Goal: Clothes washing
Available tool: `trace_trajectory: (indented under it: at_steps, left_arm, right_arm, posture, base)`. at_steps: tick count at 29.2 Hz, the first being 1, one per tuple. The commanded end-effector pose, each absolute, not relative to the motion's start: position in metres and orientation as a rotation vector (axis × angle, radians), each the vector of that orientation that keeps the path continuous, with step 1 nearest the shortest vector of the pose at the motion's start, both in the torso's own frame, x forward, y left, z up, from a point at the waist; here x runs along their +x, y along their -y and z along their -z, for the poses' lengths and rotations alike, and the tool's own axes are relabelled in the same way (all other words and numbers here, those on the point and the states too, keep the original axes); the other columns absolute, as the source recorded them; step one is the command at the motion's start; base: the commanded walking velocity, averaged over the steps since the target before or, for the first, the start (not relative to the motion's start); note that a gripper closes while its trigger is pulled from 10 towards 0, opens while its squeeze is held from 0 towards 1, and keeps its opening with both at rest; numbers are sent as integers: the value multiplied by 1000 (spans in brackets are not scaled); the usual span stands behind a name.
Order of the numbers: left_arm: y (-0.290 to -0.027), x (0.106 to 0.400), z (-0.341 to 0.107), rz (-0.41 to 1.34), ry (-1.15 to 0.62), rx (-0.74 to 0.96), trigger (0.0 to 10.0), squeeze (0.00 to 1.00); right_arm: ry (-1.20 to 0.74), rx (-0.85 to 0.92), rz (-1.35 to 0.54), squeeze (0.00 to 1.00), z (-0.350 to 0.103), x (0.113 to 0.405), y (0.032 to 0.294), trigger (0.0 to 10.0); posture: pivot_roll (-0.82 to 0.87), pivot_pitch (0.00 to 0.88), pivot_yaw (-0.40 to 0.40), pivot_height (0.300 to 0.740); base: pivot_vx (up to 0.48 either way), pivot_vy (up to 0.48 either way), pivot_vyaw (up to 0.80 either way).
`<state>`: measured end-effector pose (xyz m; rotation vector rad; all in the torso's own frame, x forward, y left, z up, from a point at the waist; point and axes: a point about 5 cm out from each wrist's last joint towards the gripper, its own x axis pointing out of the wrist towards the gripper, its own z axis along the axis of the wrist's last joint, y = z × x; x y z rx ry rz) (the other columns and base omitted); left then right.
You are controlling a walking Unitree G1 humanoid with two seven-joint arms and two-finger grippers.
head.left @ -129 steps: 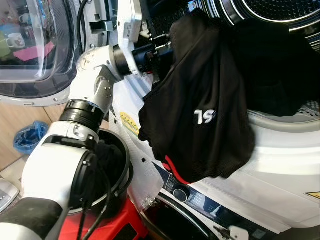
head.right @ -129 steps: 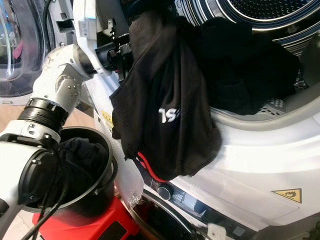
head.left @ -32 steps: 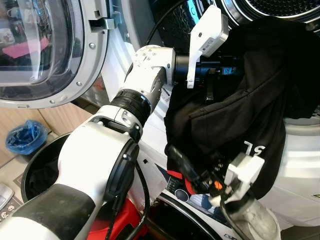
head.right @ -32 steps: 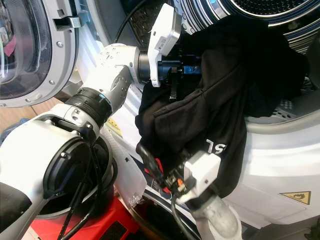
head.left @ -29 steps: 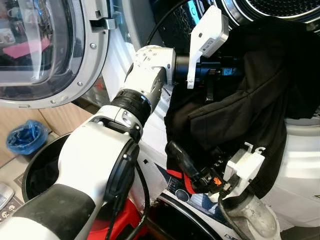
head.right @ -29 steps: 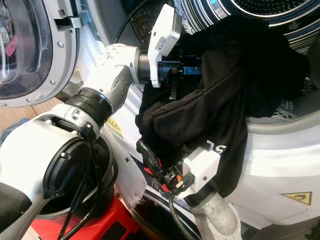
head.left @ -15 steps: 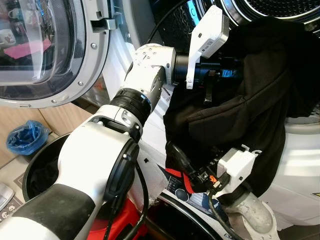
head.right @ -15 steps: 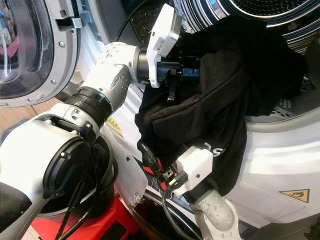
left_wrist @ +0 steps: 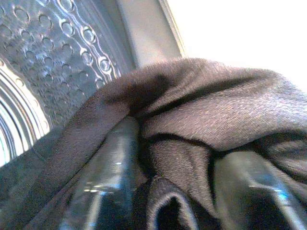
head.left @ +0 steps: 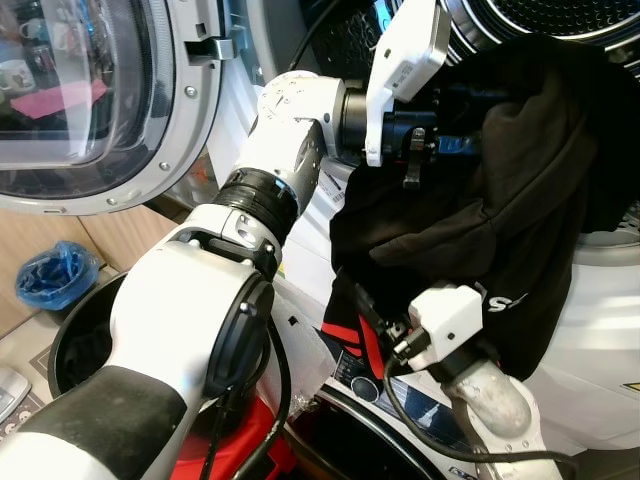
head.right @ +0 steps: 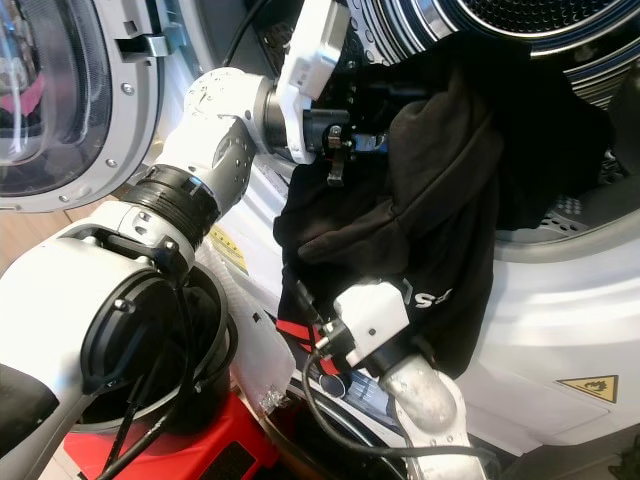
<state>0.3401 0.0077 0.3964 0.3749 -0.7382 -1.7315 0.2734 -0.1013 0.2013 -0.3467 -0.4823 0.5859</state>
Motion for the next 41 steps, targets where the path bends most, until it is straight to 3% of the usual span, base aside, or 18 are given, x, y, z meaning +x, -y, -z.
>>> trace_trajectory:
  at_steps: [1,9,19,23,25,31,35,41]
  left_arm:
    - [-7,330,-418,1753,837,398,10000,1000]
    - [-24,333,-418,1692,866,377,10000,1000]
    - [-35,348,-385,1618,748,318,10000,1000]
    - [-40,348,-388,1587,781,253,10000,1000]
    - [-46,340,-408,1616,845,222,10000,1000]
    - [-40,320,-423,1730,900,364,10000,933]
    - [-36,316,-419,1763,887,408,10000,914]
    - [-33,317,-419,1754,878,390,10000,914]
  right_arm:
    - [485,-377,-499,0,-206,283,115,10000]
    - [706,-524,-409,0,-267,316,120,10000]
    - [843,-580,-392,0,-309,325,129,10000]
    - [864,-556,-425,0,-311,324,129,10000]
    - [853,-476,-502,0,-308,320,126,10000]
    - [734,-433,-779,0,-273,300,110,10000]
    - [681,-190,-904,0,-255,260,117,10000]
    - [673,-93,-1018,0,-258,231,130,10000]
  posture:
    - [53,117,-9,740]
    - [62,114,-10,740]
    - [74,124,-21,740]
    - [73,127,-29,740]
    - [72,128,-32,740]
    - [74,128,-34,740]
    - [60,119,-26,740]
    - [43,111,-21,740]
  base:
    - [0,0,0]
    - [0,0,0]
    - [0,0,0]
    - [0,0,0]
    - [0,0,0]
    - [0,0,0]
    - [0,0,0]
    - [0,0,0]
